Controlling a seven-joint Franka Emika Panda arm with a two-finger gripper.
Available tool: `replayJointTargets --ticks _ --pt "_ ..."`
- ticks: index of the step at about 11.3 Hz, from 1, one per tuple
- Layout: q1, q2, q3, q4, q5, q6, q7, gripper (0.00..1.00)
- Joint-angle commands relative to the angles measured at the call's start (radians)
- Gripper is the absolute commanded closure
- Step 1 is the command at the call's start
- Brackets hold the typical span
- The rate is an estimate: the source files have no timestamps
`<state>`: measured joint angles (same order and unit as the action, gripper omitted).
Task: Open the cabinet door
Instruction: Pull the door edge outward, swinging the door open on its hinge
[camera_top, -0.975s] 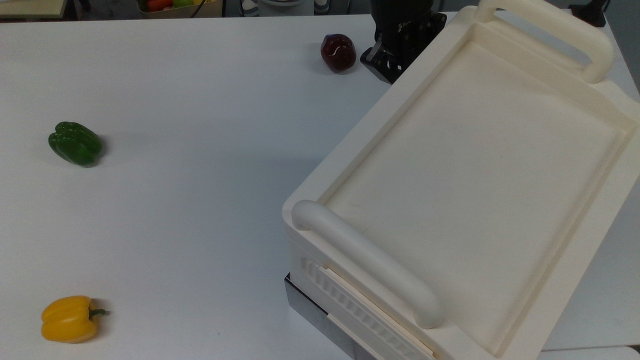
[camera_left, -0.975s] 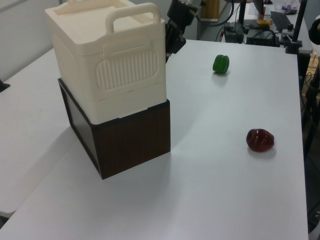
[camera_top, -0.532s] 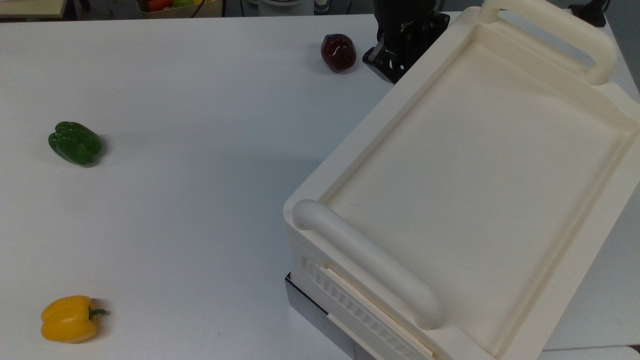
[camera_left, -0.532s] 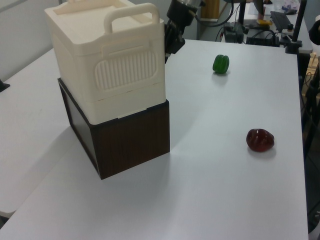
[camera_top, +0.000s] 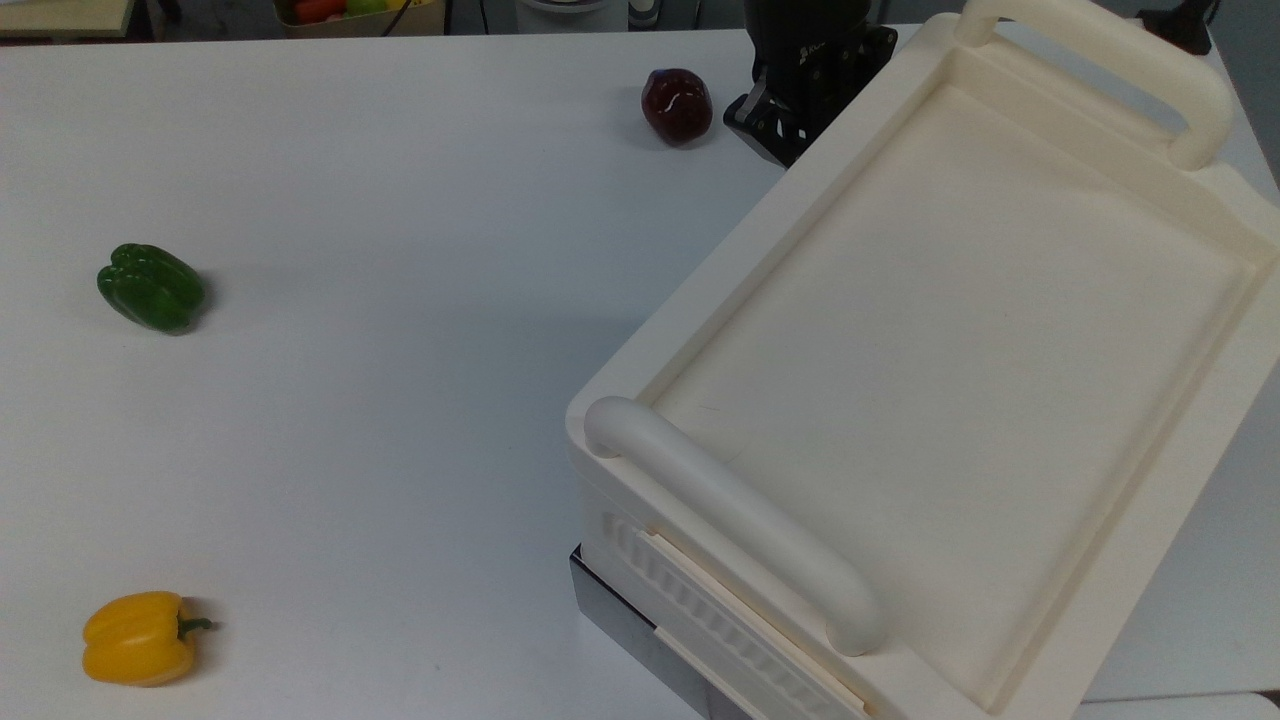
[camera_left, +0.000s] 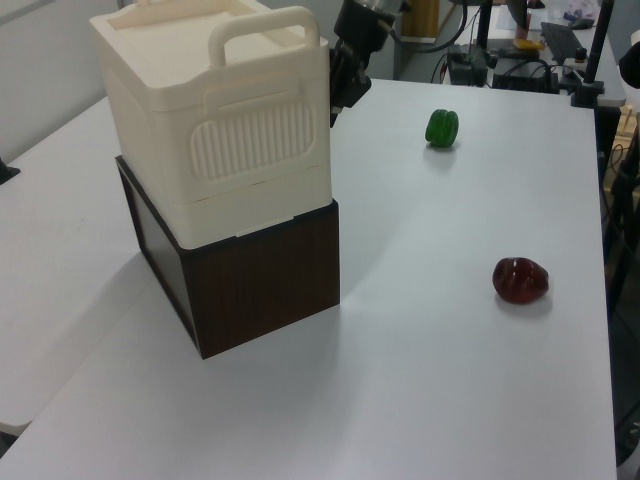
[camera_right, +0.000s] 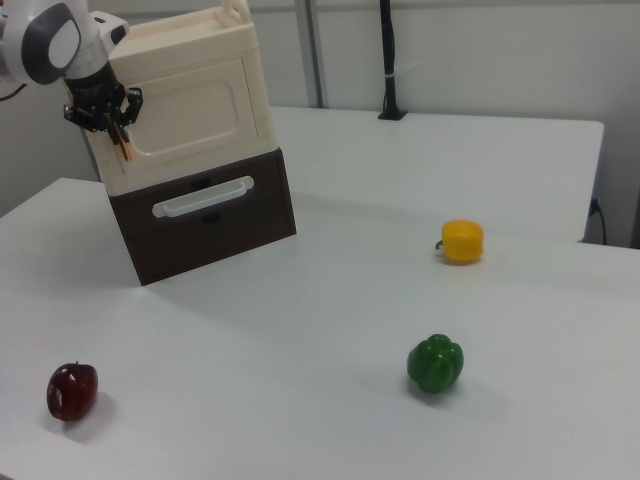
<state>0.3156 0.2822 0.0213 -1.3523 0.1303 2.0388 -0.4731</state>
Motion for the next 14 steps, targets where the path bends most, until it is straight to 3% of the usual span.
replayJointTargets --ticks 1,7,10,11,13,14 --pt "0.008 -0.011 -0.024 -0.004 0.003 -0.13 -0.068 1.0" --pt "-0.085 -0.095 -0.052 -0.008 0.011 -0.394 -0.217 1.0" --pt "-0.131 -0.117 -0.098 -0.008 0.014 -0.477 -0.271 0.91" --pt "-0.145 -0.117 -0.121 -0.008 0.014 -0.491 -0.28 0.82" --pt "-0.153 -0.117 -0.176 -0.018 0.005 -0.499 -0.291 0.39" --pt "-0.162 -0.117 -0.198 -0.018 0.003 -0.502 -0.292 0.35"
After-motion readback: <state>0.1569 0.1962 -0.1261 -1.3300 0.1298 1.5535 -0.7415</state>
